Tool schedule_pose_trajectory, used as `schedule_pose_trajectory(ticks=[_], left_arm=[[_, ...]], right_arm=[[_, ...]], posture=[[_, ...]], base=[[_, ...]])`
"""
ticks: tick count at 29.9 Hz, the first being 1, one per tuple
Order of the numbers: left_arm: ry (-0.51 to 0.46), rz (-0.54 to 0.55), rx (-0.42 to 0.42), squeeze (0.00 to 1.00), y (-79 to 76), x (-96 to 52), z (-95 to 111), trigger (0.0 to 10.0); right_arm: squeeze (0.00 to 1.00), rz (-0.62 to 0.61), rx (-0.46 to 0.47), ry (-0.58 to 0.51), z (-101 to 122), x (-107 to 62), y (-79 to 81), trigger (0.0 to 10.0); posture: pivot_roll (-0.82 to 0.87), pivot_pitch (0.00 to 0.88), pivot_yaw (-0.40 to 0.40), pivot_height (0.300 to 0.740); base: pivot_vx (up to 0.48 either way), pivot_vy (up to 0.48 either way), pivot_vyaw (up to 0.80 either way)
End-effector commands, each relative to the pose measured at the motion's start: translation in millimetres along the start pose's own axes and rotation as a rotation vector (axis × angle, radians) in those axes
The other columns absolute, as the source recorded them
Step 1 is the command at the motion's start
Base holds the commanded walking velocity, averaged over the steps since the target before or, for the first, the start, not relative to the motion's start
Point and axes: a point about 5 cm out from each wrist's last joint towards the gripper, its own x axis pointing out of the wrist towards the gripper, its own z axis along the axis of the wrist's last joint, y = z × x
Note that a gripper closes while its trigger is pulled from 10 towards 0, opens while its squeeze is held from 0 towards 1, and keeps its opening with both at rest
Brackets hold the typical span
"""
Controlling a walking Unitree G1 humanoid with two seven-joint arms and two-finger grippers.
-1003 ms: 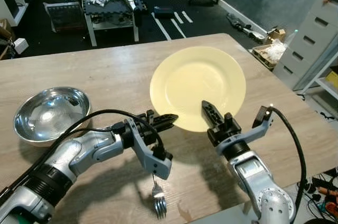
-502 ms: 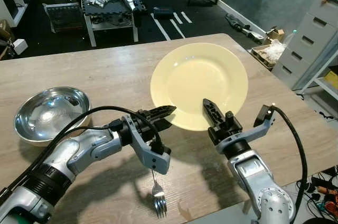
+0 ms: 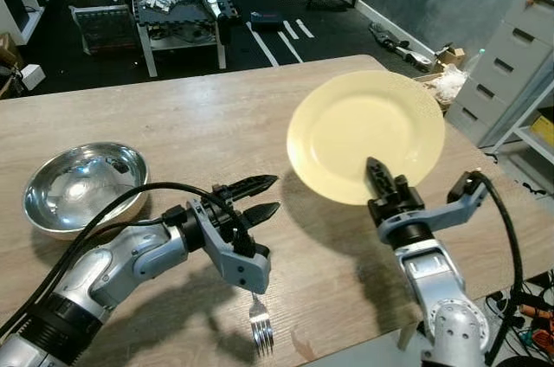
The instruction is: Setting the table
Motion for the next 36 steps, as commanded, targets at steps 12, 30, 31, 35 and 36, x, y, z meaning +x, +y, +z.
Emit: schedule_pose_trajectory(ticks=[12,30,31,35,36], left_arm=[[0.653,0.333,-1.049,0.0,-8.5,-6.3,-54,10.0],[0.669,0.296,-1.113,0.0,-2.7,6.3,-44,10.0],[0.669,0.296,-1.113,0.0,-2.7,6.3,-44,10.0],[0.647,0.274,-1.099,0.0,-3.7,8.9,-41,10.0],[0.641,0.271,-1.095,0.0,-3.6,9.5,-40,10.0]], right_arm=[[0.0,-0.106,-0.622,-0.122,32,-4.8,-4.6,10.0],[0.0,-0.257,-0.825,-0.142,36,-14.5,-28.8,10.0],[0.0,-0.257,-0.825,-0.142,36,-14.5,-28.8,10.0],[0.0,-0.263,-0.834,-0.14,35,-14.6,-29.3,10.0],[0.0,-0.264,-0.836,-0.139,35,-14.6,-29.4,10.0]], posture=[[0.06,0.164,0.057,0.74],[0.04,0.156,0.067,0.74],[0.04,0.156,0.067,0.74],[0.04,0.157,0.068,0.74],[0.04,0.157,0.068,0.74]], base=[[0.0,0.0,0.0],[0.0,0.0,-0.42],[0.0,0.0,-0.8],[0.0,0.0,-0.8],[0.0,0.0,-0.8]])
